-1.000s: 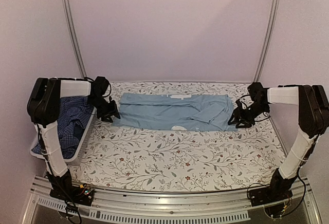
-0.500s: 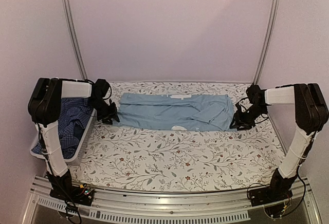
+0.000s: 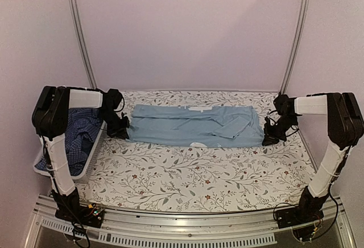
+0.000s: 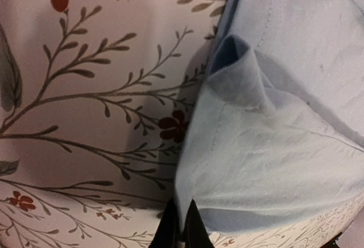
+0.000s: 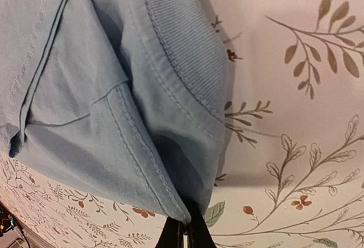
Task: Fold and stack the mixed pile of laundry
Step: Move the rectangle-folded T-shirt to the center of the board, then smooth out the rectangle-folded T-shirt at the center of the board.
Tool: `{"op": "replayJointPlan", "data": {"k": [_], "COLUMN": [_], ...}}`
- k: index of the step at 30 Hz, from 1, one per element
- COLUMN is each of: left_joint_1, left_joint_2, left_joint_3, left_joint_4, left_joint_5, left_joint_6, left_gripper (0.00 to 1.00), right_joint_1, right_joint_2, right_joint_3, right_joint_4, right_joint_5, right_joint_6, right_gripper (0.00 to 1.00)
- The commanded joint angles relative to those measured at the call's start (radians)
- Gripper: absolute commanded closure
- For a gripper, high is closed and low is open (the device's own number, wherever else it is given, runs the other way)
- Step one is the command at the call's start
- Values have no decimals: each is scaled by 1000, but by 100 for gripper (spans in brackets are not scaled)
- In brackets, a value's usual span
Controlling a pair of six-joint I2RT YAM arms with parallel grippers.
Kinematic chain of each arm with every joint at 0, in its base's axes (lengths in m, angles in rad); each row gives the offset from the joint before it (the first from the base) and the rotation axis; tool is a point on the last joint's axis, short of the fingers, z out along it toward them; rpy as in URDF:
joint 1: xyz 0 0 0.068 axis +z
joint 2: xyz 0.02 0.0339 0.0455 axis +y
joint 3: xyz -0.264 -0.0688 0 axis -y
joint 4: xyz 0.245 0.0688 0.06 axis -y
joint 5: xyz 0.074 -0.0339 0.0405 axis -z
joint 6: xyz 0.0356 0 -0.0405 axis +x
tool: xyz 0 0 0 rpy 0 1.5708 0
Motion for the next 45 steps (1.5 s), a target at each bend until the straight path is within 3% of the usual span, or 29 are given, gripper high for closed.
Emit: {"op": "replayJointPlan", "data": {"k": [1,11,14,15,16,17,19,22,24,30,37,41,45], "left_joint_1": [-16,-83,-85,-86,-85,-85,-85,-85,-91,-324,-634,-721,-732], "left_joint_2": [-26,-104,-145,-155,-169,-187,-229,-288,-312,-238,80,228,309], "left_joint_3": [4,-124,-182,-191,-192,-180,-137,-56,-25,73,399,530,569], "left_joint_4": [-99,-159,-147,-142,-138,-131,-116,-74,-6,270,420,484,537], "left_joint_5": [-48,-66,-53,-53,-57,-65,-95,-132,-74,152,126,212,324], "left_joint_6": [28,14,-1,-3,-1,5,28,63,87,182,464,590,607], "left_gripper": [100,100,100,97,86,71,54,39,36,37,42,46,49], "right_joint_1": [-36,-35,-35,-34,-35,-35,-35,-35,-35,-35,-35,-35,-35], "right_joint_2": [-80,-181,-177,-156,-144,-134,-156,-208,-210,-74,77,131,184], "right_joint_3": [-5,-157,-137,-135,-129,-118,-85,0,54,153,187,225,274], "right_joint_4": [-106,-179,-197,-198,-200,-200,-195,-181,-158,-56,12,36,45], "right_joint_5": [94,50,53,29,-3,-34,-62,-76,-102,-209,-241,-238,-266], "right_joint_6": [45,85,91,85,74,66,65,76,74,74,67,59,62], "right_gripper": [100,100,100,98,92,80,61,44,43,46,49,49,51]}}
